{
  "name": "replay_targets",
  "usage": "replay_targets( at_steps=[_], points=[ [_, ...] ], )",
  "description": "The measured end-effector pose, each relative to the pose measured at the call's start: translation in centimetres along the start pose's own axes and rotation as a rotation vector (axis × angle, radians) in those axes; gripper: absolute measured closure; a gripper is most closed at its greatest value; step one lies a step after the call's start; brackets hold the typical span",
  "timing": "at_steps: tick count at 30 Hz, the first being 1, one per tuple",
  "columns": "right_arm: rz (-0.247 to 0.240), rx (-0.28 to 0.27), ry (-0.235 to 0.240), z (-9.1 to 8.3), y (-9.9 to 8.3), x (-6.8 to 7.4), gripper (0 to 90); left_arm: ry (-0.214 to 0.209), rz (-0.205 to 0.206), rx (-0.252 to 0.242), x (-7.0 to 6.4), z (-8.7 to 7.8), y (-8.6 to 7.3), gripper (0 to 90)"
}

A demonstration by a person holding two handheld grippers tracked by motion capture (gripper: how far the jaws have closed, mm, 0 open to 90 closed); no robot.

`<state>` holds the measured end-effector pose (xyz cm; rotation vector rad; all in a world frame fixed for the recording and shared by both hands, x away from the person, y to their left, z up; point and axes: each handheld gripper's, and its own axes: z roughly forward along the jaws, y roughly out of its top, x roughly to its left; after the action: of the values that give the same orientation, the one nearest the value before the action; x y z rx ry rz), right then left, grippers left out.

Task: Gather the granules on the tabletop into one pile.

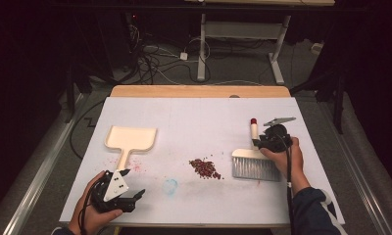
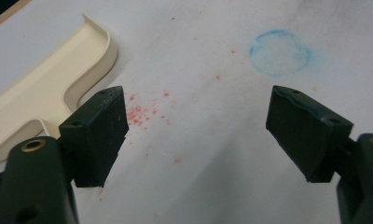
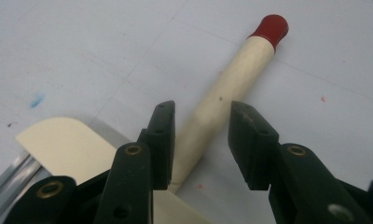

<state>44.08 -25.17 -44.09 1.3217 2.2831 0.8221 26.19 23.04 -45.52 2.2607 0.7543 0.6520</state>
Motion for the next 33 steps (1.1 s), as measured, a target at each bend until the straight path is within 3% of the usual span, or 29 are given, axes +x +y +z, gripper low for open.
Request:
replay_targets(
  at_steps=[3, 6, 12, 15, 17, 20, 23, 26, 31, 33],
  points=[
    [0.009, 0.046, -0.041, 0.9, 0.1, 0.7, 58.9, 0.000, 0.005, 0.005, 0.0, -0.1, 0.0, 20.0],
    [0.046, 0.097, -0.033, 2.0, -0.1, 0.5, 49.8, -0.001, 0.011, 0.007, 0.0, -0.1, 0.0, 19.9],
    [0.050, 0.098, -0.025, 2.2, 0.1, 0.3, 53.3, 0.000, 0.004, 0.002, 0.0, -0.1, 0.0, 19.9],
    [0.050, 0.099, -0.045, 2.0, -0.1, -0.3, 58.1, 0.001, 0.003, 0.003, 0.1, -0.2, -0.1, 20.0],
    [0.072, 0.087, -0.037, 2.0, -0.2, -0.6, 58.4, 0.001, -0.002, -0.005, 0.0, -0.2, 0.0, 19.9],
    [0.033, 0.079, -0.061, 1.8, -0.1, -0.3, 55.7, 0.002, 0.001, -0.005, 0.0, -0.2, 0.0, 19.9],
    [0.016, -0.003, -0.043, 0.6, 0.1, -0.1, 49.8, 0.006, 0.004, -0.004, 0.1, -0.2, 0.0, 19.9],
    [-0.025, -0.127, -0.015, -1.6, 0.3, 0.6, 46.2, 0.010, -0.007, -0.013, 0.1, -0.3, 0.0, 19.9],
    [-0.135, -0.343, 0.003, -6.1, -0.2, 2.4, 38.3, 0.016, -0.013, -0.027, 0.2, -0.5, 0.0, 19.8],
    [-0.167, -0.405, 0.000, -7.5, -0.7, 3.2, 36.2, 0.022, -0.020, -0.035, 0.2, -0.6, 0.1, 19.1]
  ],
)
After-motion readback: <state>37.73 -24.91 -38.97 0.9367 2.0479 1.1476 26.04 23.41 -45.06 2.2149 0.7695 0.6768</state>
